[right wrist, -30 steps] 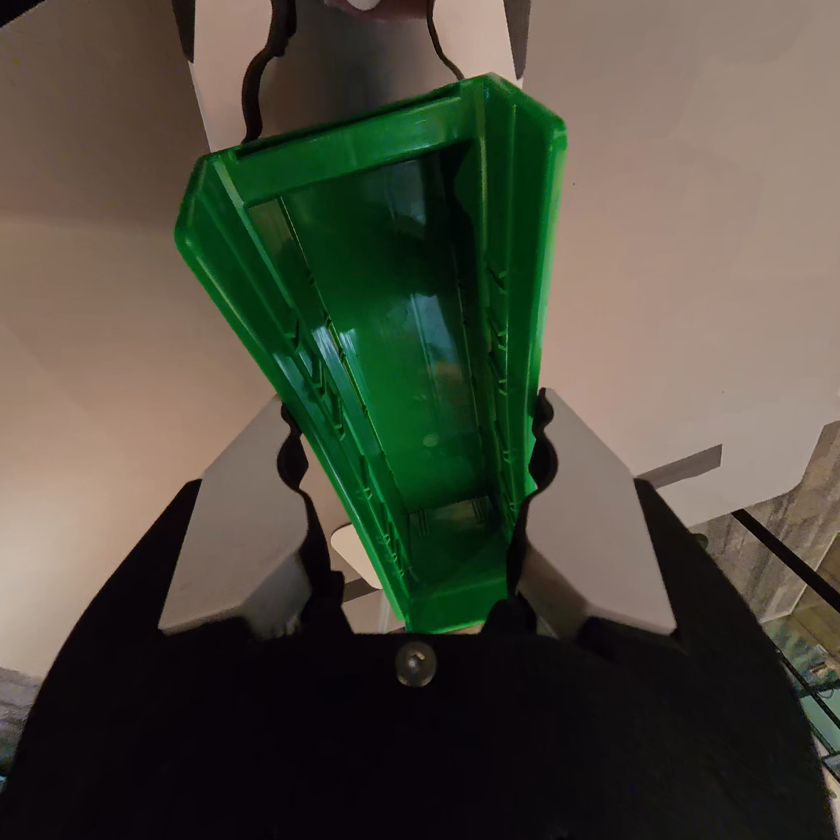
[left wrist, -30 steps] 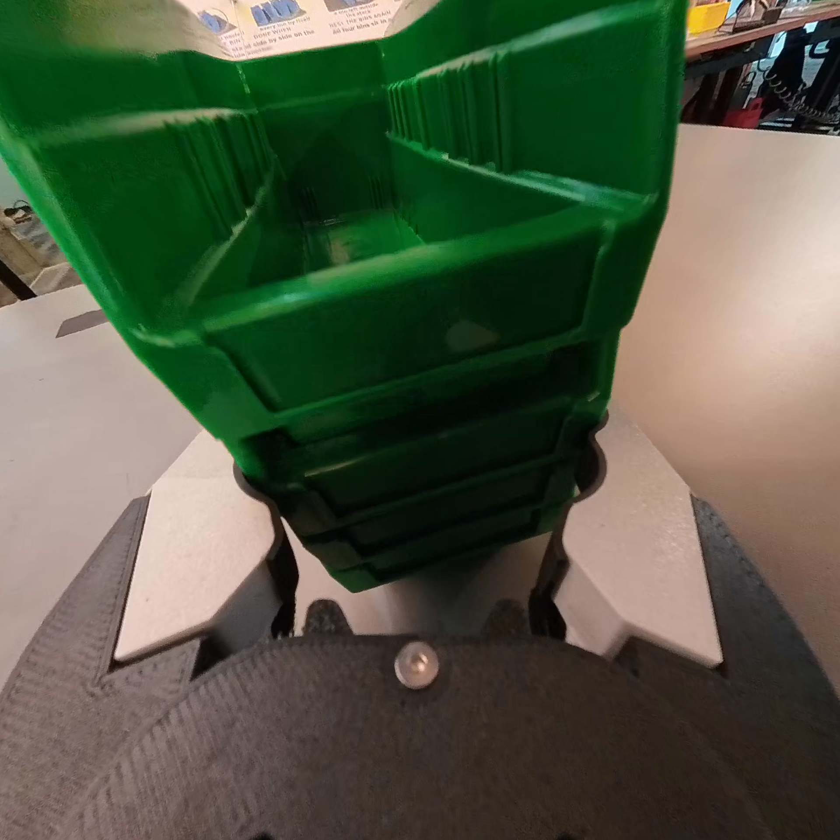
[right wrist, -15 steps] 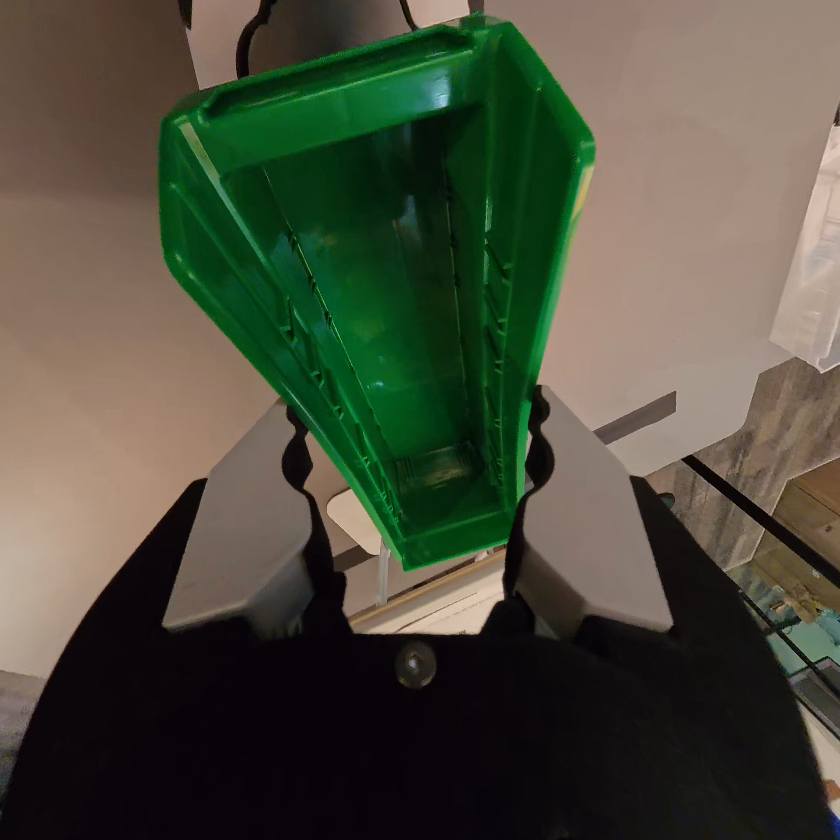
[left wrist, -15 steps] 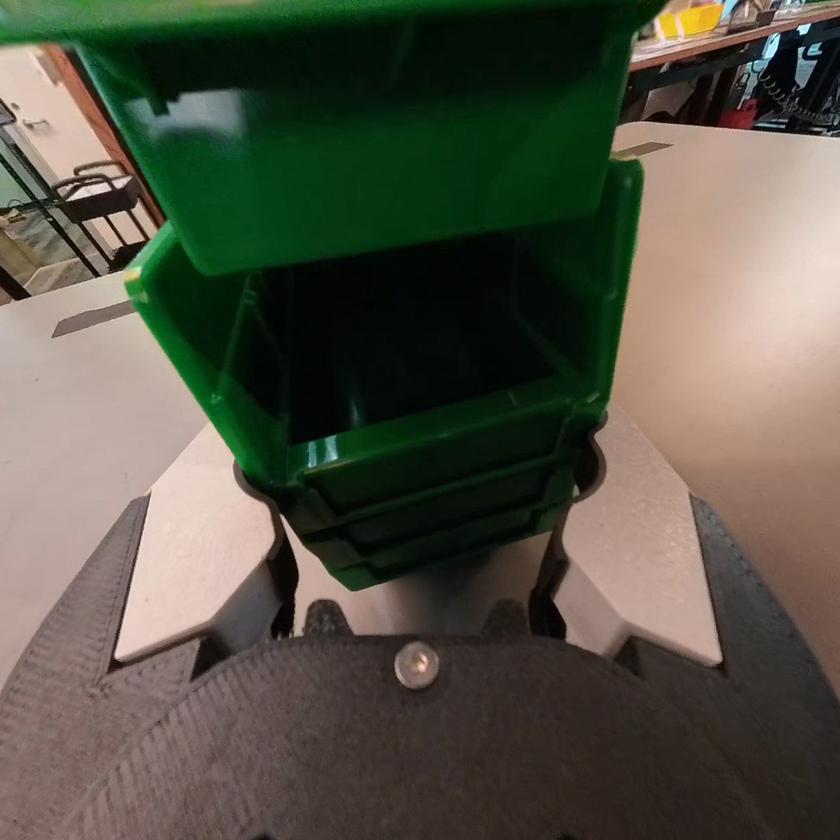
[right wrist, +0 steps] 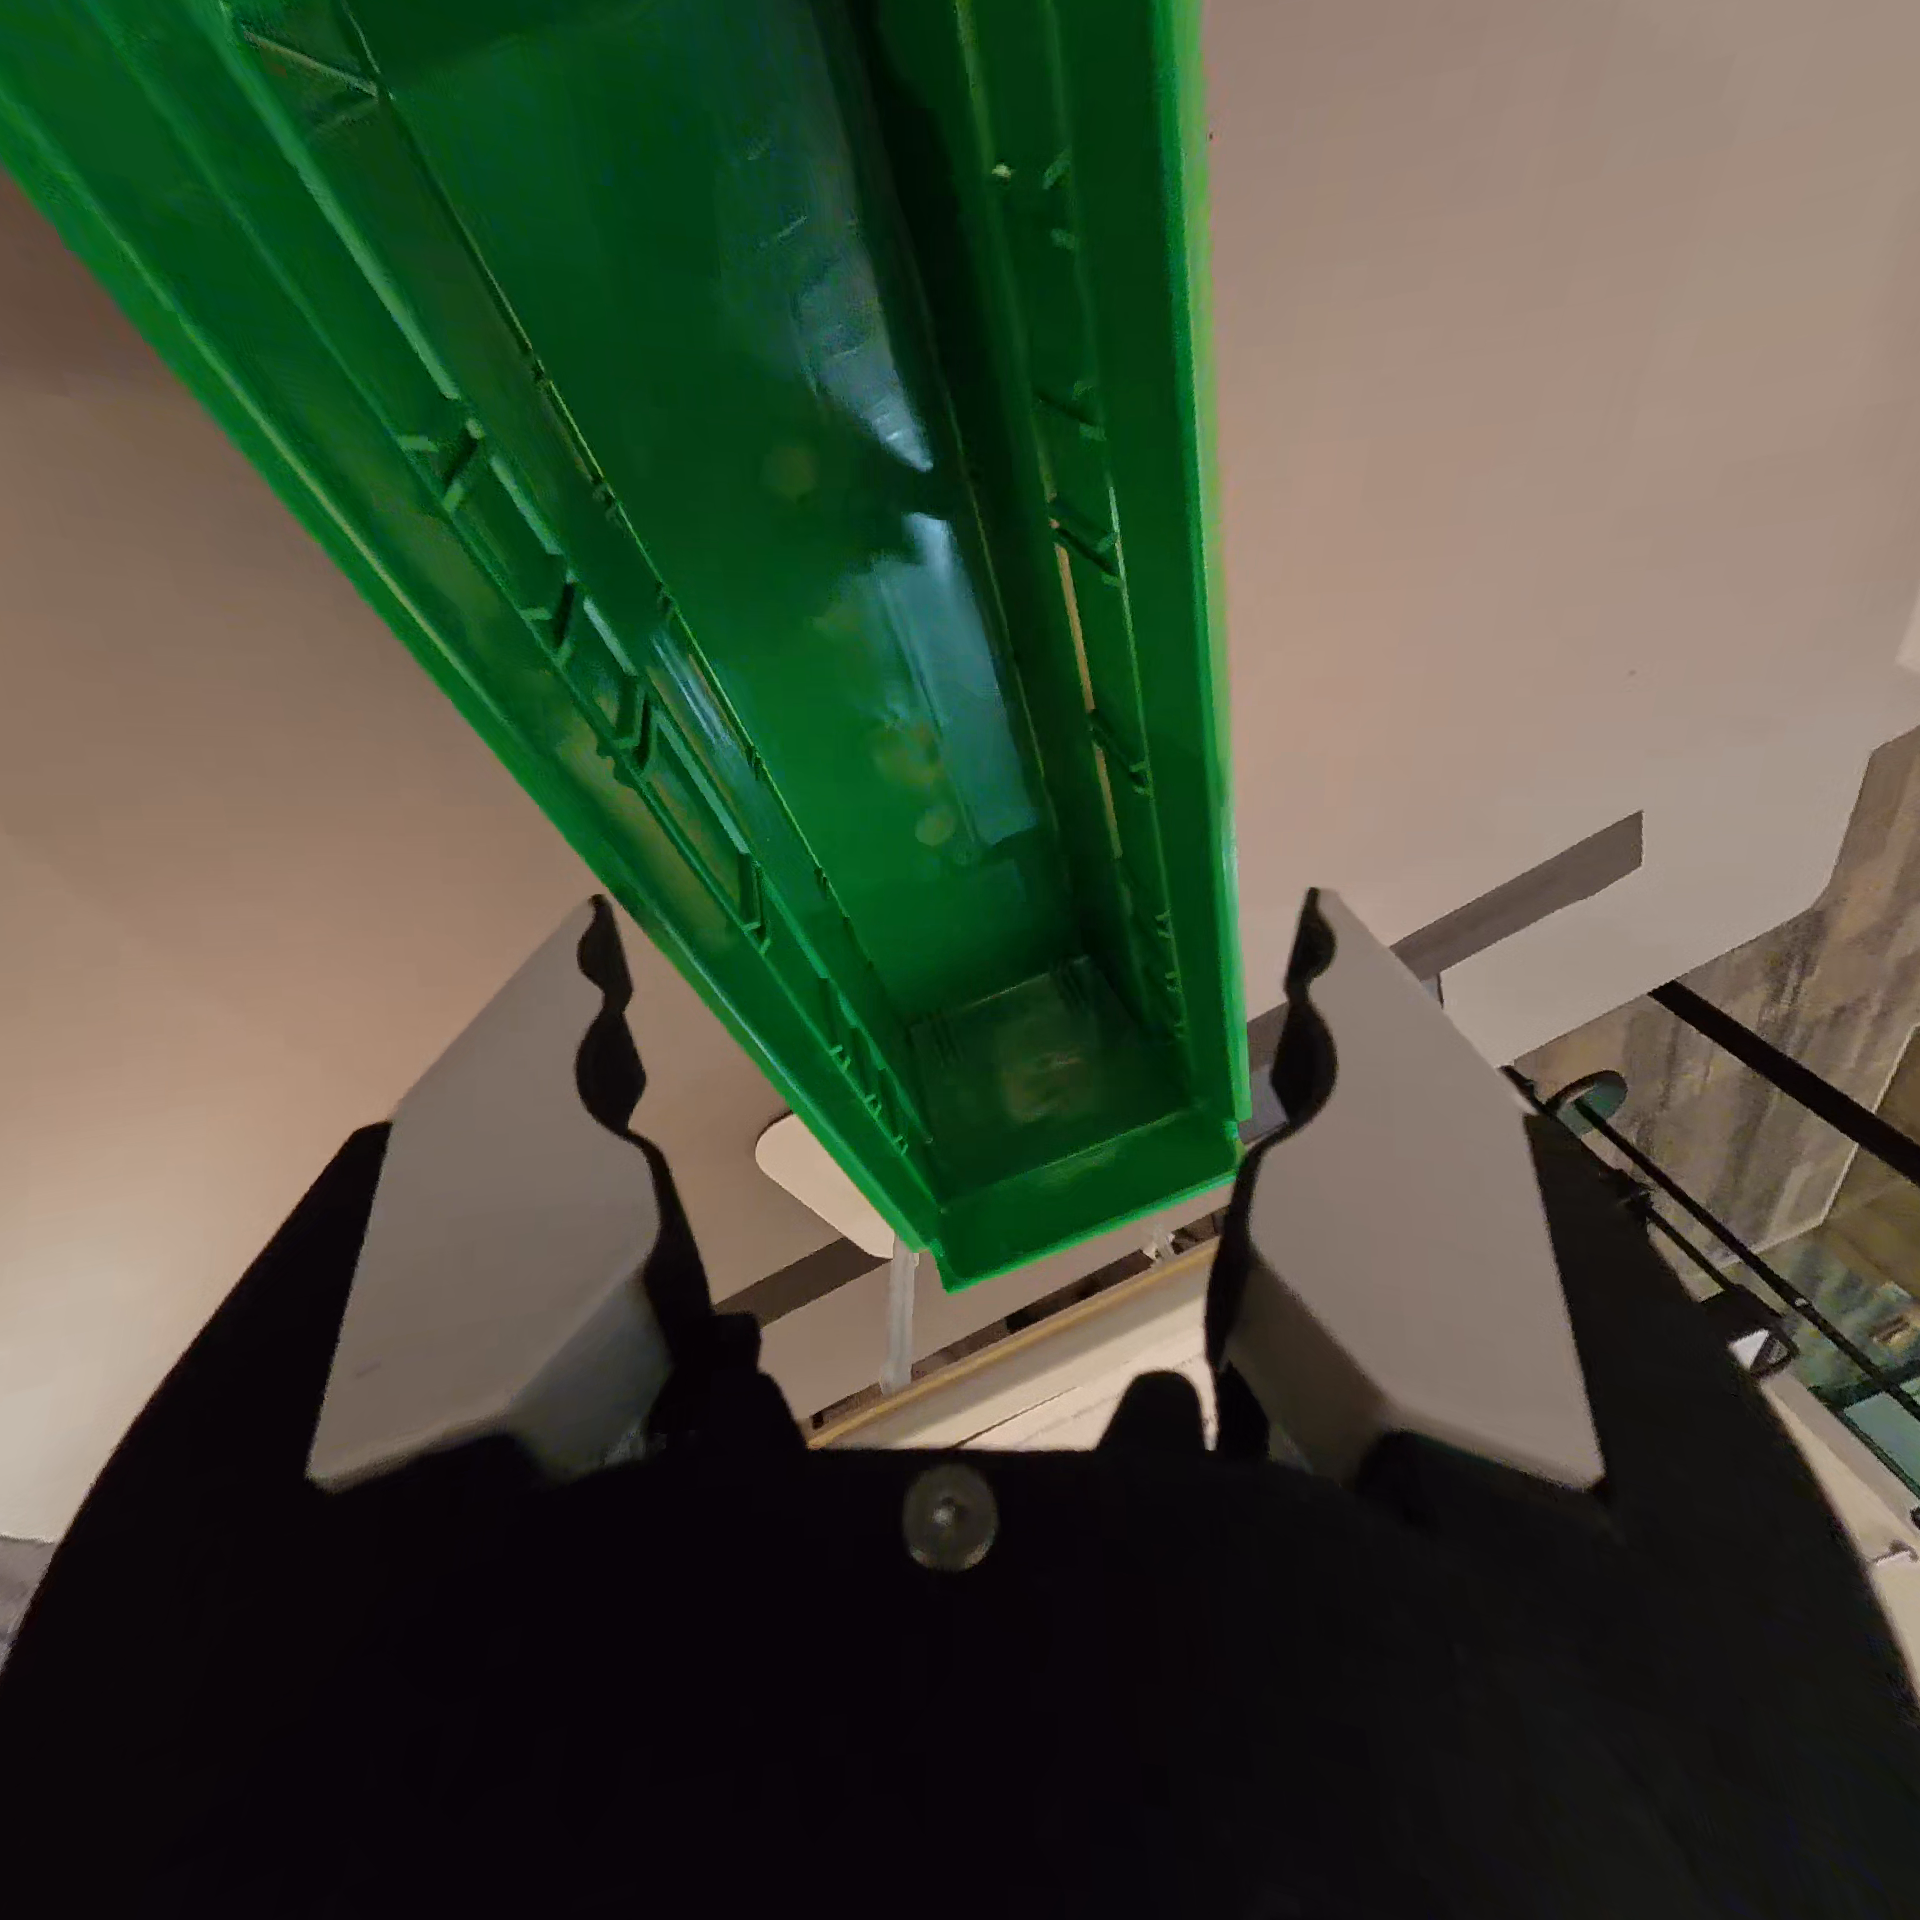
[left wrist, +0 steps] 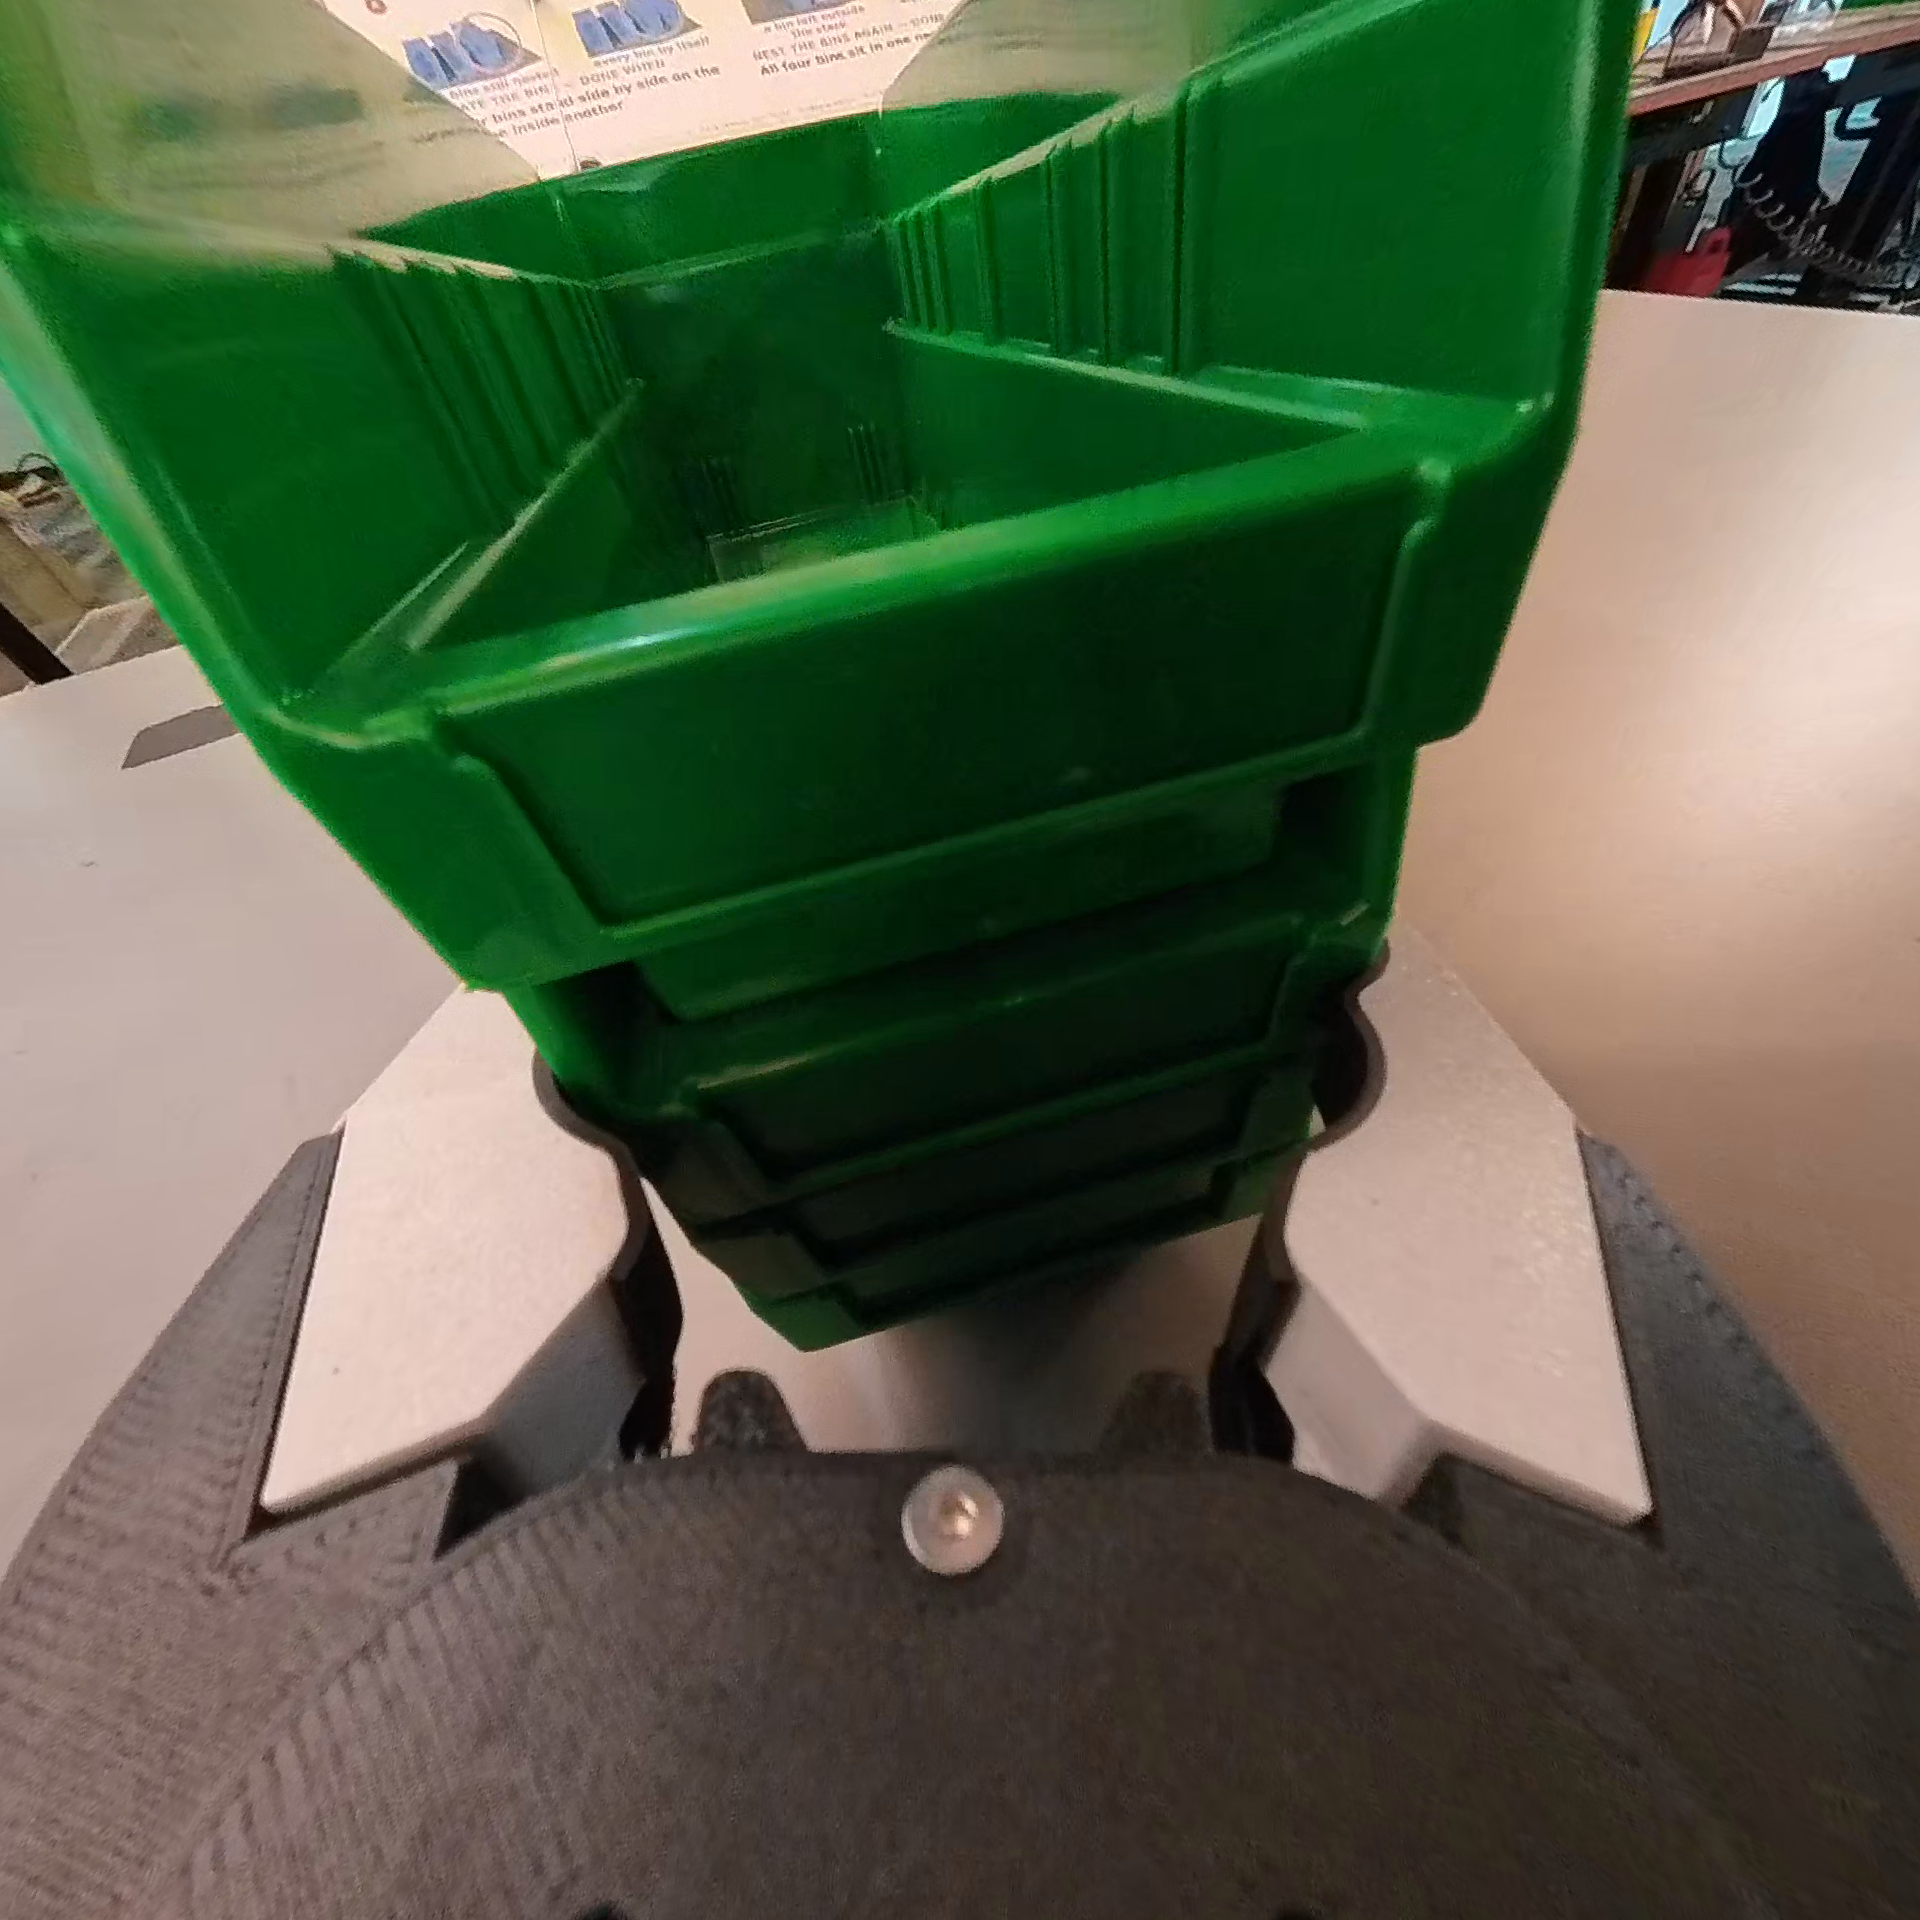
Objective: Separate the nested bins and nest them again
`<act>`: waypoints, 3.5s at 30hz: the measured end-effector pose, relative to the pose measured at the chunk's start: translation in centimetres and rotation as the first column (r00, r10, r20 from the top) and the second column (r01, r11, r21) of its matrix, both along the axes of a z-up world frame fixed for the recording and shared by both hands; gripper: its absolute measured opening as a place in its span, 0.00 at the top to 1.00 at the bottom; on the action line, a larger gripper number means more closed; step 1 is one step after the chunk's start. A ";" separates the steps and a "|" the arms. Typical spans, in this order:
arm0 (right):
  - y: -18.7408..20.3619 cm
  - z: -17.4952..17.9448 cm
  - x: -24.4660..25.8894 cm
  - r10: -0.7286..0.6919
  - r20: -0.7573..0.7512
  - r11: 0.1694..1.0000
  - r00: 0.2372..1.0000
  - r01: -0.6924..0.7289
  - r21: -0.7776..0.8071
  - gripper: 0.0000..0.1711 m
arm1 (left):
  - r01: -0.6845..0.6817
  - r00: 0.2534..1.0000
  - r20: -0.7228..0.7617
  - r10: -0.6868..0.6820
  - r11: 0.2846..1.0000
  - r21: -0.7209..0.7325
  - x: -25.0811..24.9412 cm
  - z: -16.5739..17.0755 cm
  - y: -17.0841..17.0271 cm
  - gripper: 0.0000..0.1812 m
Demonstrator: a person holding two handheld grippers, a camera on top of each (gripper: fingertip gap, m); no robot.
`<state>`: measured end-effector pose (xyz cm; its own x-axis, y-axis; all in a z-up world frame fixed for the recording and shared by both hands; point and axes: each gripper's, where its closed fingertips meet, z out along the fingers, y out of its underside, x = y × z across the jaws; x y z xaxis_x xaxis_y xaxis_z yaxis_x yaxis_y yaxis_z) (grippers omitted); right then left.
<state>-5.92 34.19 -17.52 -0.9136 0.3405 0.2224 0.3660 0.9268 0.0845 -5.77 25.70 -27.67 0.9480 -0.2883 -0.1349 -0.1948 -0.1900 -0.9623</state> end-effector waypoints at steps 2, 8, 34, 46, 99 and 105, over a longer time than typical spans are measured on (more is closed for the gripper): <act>0.9 -1.0 0.1 0.008 0.047 0.999 0.999 -0.010 0.032 0.24 | 0.000 1.000 -0.001 0.000 1.000 0.000 0.0 0.0 0.0 0.24; 1.1 -2.0 -0.1 0.042 0.111 0.999 0.993 -0.040 -0.023 0.33 | 0.002 1.000 0.001 -0.002 1.000 0.000 0.0 0.0 0.0 0.24; 1.3 2.9 -0.1 0.041 -0.023 0.998 0.999 -0.042 -0.056 0.47 | 0.006 1.000 -0.004 -0.006 1.000 0.001 -0.1 0.0 0.0 0.24; 2.2 7.9 7.4 -0.083 -0.039 0.994 0.996 0.086 0.060 0.47 | 0.003 1.000 -0.001 -0.003 1.000 -0.001 -0.2 0.0 0.0 0.24; 4.0 -1.9 11.7 -0.416 -0.213 0.902 0.884 0.430 0.021 0.37 | -0.097 0.995 0.016 0.097 0.995 -0.019 -5.2 -0.2 -2.0 0.24; 9.1 0.7 32.9 -0.896 -0.342 0.342 0.282 0.931 -0.127 0.42 | -0.090 0.995 0.042 0.092 0.995 -0.041 -5.5 -0.4 -2.2 0.24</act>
